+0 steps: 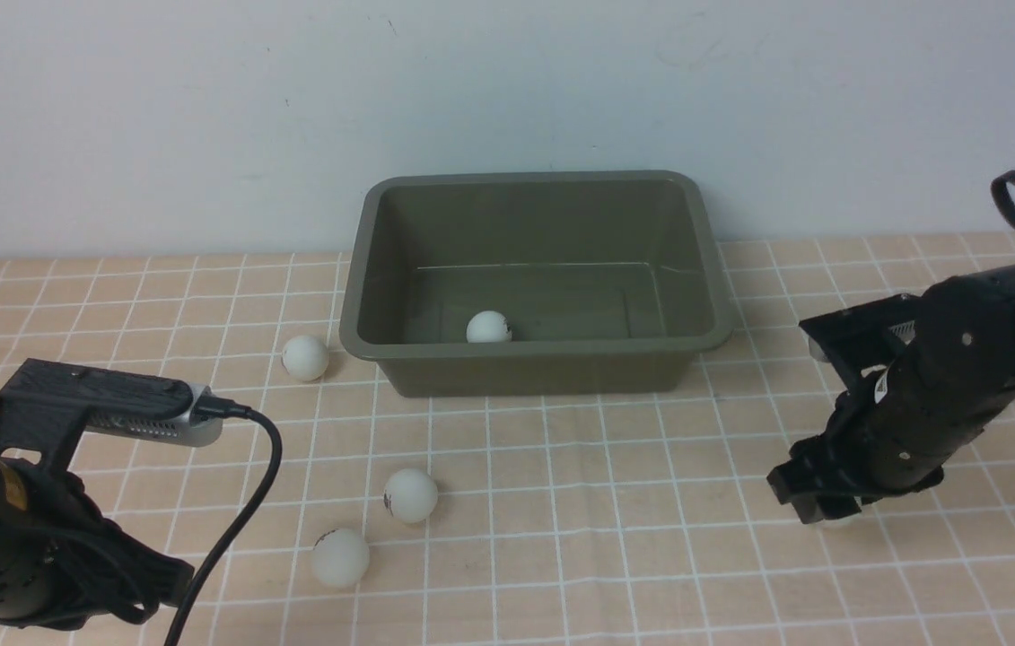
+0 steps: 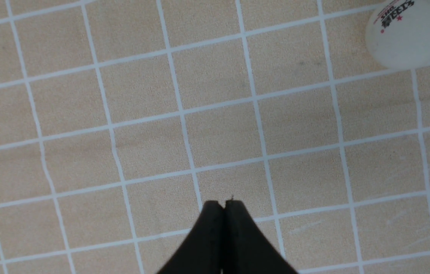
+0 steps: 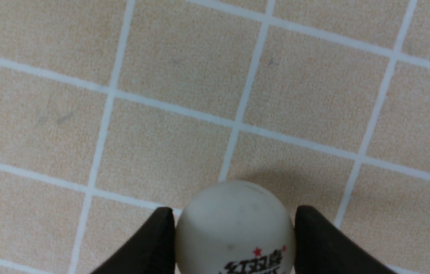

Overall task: Put the table tennis balls into the box on the light coffee tablecloth.
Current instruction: 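Reach for and grasp a ping pong ball on the table, then release the ping pong ball into the bin and lift the gripper away, then reach for and grasp a ping pong ball on the table beside the basket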

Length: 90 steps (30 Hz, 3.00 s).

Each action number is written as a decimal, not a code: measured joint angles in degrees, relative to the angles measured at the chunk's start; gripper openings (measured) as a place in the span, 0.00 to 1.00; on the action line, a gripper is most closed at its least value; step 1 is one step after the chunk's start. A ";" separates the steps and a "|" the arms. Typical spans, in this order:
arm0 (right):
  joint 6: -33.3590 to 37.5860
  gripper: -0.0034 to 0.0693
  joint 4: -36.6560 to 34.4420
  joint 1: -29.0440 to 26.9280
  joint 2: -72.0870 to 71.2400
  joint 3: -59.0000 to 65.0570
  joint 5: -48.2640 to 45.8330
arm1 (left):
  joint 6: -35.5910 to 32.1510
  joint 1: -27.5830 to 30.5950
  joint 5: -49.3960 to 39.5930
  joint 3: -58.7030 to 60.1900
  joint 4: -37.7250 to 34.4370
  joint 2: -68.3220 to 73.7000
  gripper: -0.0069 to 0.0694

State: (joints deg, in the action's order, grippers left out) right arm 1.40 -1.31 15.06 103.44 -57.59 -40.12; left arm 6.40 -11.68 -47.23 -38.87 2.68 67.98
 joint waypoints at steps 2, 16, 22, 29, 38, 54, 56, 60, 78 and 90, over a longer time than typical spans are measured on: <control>0.00 0.54 -0.19 0.00 0.00 -1.33 -2.12 | 0.00 0.00 0.00 0.00 0.00 0.00 0.00; 0.52 0.54 -9.24 0.00 0.06 -25.53 -25.89 | 0.00 0.00 0.00 0.00 0.00 0.00 0.00; 6.80 0.54 -16.58 0.38 0.06 -33.19 -20.25 | 0.00 0.00 0.00 0.00 0.00 0.00 0.00; 10.79 0.54 -18.20 1.42 4.07 -35.31 -11.10 | 0.00 0.00 0.00 0.00 -0.05 0.00 0.00; 11.82 0.59 -18.63 1.42 13.60 -41.12 -11.45 | 0.00 0.00 0.00 0.00 -1.04 0.00 0.00; 12.85 0.58 -19.32 1.42 16.40 -53.95 -21.31 | -3.46 0.00 0.14 0.00 -8.57 0.00 0.00; 12.90 0.48 -18.15 1.42 15.25 -56.72 -23.98 | -5.61 0.00 0.36 0.00 -11.09 0.00 0.00; 13.05 0.19 -13.98 1.42 10.97 -60.86 -28.67 | -13.66 -0.14 0.77 0.00 -19.83 0.00 0.00; 12.14 0.03 -7.77 1.42 -19.79 -57.52 -32.87 | -15.69 -21.33 10.43 0.00 -25.42 0.00 0.00; 5.96 0.03 -0.75 1.42 -52.80 -15.67 -27.49 | 13.44 -21.35 11.71 -0.06 4.70 1.62 0.00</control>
State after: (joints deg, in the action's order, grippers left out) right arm 7.36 -2.07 16.48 50.64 -73.26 -67.61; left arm 19.83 -33.03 -35.52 -38.93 7.38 69.60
